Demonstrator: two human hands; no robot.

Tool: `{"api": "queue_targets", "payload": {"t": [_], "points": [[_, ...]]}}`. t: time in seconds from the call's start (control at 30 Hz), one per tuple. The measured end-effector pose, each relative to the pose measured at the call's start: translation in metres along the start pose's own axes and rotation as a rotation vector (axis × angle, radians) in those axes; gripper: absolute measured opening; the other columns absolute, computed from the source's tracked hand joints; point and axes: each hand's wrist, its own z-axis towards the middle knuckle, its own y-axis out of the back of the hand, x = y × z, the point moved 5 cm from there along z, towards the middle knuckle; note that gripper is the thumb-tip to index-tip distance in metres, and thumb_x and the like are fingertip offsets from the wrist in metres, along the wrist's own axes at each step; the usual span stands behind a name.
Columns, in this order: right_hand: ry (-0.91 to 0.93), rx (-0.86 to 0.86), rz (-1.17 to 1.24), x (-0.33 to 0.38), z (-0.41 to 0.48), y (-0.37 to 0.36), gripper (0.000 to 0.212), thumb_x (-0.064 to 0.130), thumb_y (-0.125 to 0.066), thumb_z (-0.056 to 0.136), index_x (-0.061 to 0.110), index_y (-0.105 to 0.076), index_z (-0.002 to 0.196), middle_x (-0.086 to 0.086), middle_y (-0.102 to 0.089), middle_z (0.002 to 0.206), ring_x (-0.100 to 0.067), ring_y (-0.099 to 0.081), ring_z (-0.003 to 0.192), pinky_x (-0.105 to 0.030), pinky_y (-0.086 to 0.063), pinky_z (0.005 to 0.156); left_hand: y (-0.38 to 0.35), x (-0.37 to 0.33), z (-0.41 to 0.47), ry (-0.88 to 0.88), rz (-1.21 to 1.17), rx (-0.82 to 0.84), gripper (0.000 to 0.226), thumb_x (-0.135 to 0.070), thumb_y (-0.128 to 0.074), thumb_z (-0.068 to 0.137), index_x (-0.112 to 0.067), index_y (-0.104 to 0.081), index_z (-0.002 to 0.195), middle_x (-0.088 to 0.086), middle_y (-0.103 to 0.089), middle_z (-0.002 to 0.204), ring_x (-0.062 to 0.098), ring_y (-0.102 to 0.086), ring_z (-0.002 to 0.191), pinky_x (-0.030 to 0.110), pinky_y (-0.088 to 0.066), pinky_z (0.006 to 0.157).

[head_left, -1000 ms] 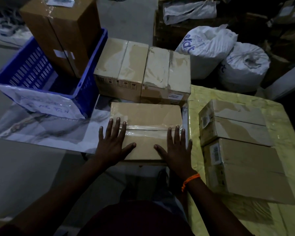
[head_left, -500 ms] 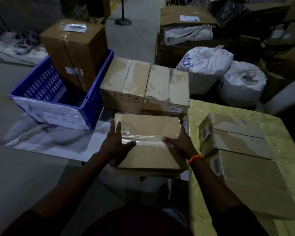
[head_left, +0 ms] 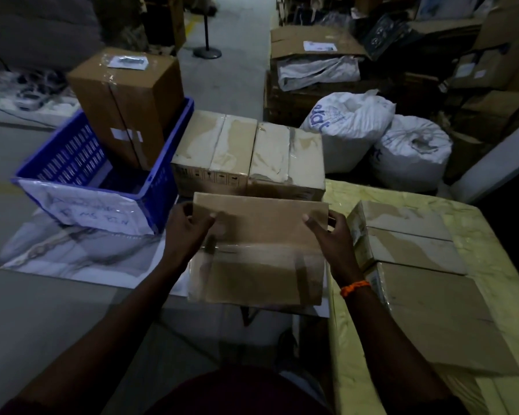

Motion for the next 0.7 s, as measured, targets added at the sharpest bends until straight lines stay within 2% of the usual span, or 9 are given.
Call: {"api": "queue_targets", "payload": {"t": [0.13,0.23,0.37,0.47,0.53,0.57,0.6,0.63,0.7], "points": [[0.045,-0.076,0.062,0.011,-0.010,0.005,0.070,0.069,-0.078,0.075,0.027,-0.060,0.129,0.007,-0.068,0.123,-0.010,-0.064,0.117,-0.045,-0.056,0.101,0.010,-0.012,-0.007,-0.037,-0.035,-0.099,0.040,-0.043,-0.070,0.094,-0.022,-0.051,0.122,0.004,-0.060,0.125,0.009,-0.062,0.106,0.033,-0.055,0.088],[0.060,-0.111,0.077,0.009,-0.021,0.005,0.063,0.056,-0.079,0.082,0.024,-0.058,0.132,0.000,-0.067,0.123,-0.010,-0.068,0.109,-0.039,-0.059,0.096,0.013,-0.011,-0.011,-0.019,-0.038,-0.118,0.043,-0.048,-0.064,0.096,-0.019,-0.052,0.125,0.003,-0.061,0.125,0.007,-0.061,0.102,0.027,-0.053,0.084],[0.021,-0.135,0.024,-0.007,-0.036,0.001,0.077,0.077,-0.073,0.073,0.028,-0.057,0.131,-0.002,-0.063,0.124,-0.014,-0.067,0.109,-0.039,-0.059,0.092,0.015,0.005,-0.024,-0.003,-0.028,-0.088,0.047,-0.053,-0.063,0.093,-0.020,-0.051,0.125,0.006,-0.062,0.126,0.000,-0.061,0.101,0.028,-0.055,0.083],[0.018,-0.155,0.013,-0.019,-0.047,0.001,0.061,0.058,-0.075,0.086,0.021,-0.058,0.132,-0.005,-0.062,0.126,-0.014,-0.066,0.108,-0.019,-0.054,0.081,0.016,0.016,-0.040,-0.003,-0.018,-0.109,0.050,-0.051,-0.064,0.091,-0.018,-0.051,0.127,0.009,-0.062,0.128,-0.001,-0.060,0.102,0.021,-0.054,0.081],[0.023,-0.184,0.013,-0.023,-0.055,0.003,0.050,0.045,-0.072,0.093,0.016,-0.057,0.131,-0.008,-0.062,0.125,-0.018,-0.064,0.107,-0.017,-0.051,0.078,0.017,0.023,-0.049,-0.031,-0.005,-0.105,0.053,-0.049,-0.066,0.094,-0.017,-0.049,0.132,0.010,-0.057,0.135,0.001,-0.059,0.107,0.013,-0.052,0.081],[0.031,-0.197,-0.002,-0.025,-0.058,0.004,0.047,0.041,-0.071,0.095,0.016,-0.057,0.131,-0.008,-0.061,0.125,-0.020,-0.063,0.107,-0.023,-0.052,0.082,0.016,0.025,-0.052,-0.066,0.004,-0.094,0.056,-0.050,-0.066,0.095,-0.017,-0.046,0.136,0.010,-0.053,0.138,0.006,-0.058,0.113,0.017,-0.053,0.085],[0.047,-0.208,-0.037,-0.025,-0.061,0.003,0.045,0.037,-0.071,0.096,0.015,-0.056,0.132,-0.009,-0.059,0.127,-0.021,-0.061,0.109,-0.029,-0.052,0.085,0.016,0.025,-0.055,-0.121,0.038,-0.084,0.058,-0.048,-0.065,0.095,-0.017,-0.044,0.139,0.010,-0.049,0.140,0.013,-0.056,0.119,0.028,-0.055,0.092],[0.068,-0.212,-0.090,-0.025,-0.063,0.002,0.045,0.032,-0.072,0.096,0.015,-0.055,0.134,-0.010,-0.056,0.131,-0.021,-0.059,0.114,-0.031,-0.051,0.088,0.014,0.023,-0.056,-0.191,0.105,-0.075,0.058,-0.044,-0.064,0.095,-0.016,-0.043,0.141,0.011,-0.046,0.142,0.021,-0.052,0.126,0.040,-0.053,0.098],[0.163,-0.189,-0.189,-0.018,-0.066,-0.003,0.047,0.023,-0.071,0.095,0.013,-0.053,0.138,-0.011,-0.049,0.140,-0.020,-0.054,0.123,-0.030,-0.047,0.093,0.008,0.014,-0.055,-0.345,0.290,-0.073,0.055,-0.030,-0.063,0.096,-0.012,-0.044,0.144,0.012,-0.042,0.150,0.029,-0.042,0.138,0.051,-0.042,0.110]]}}
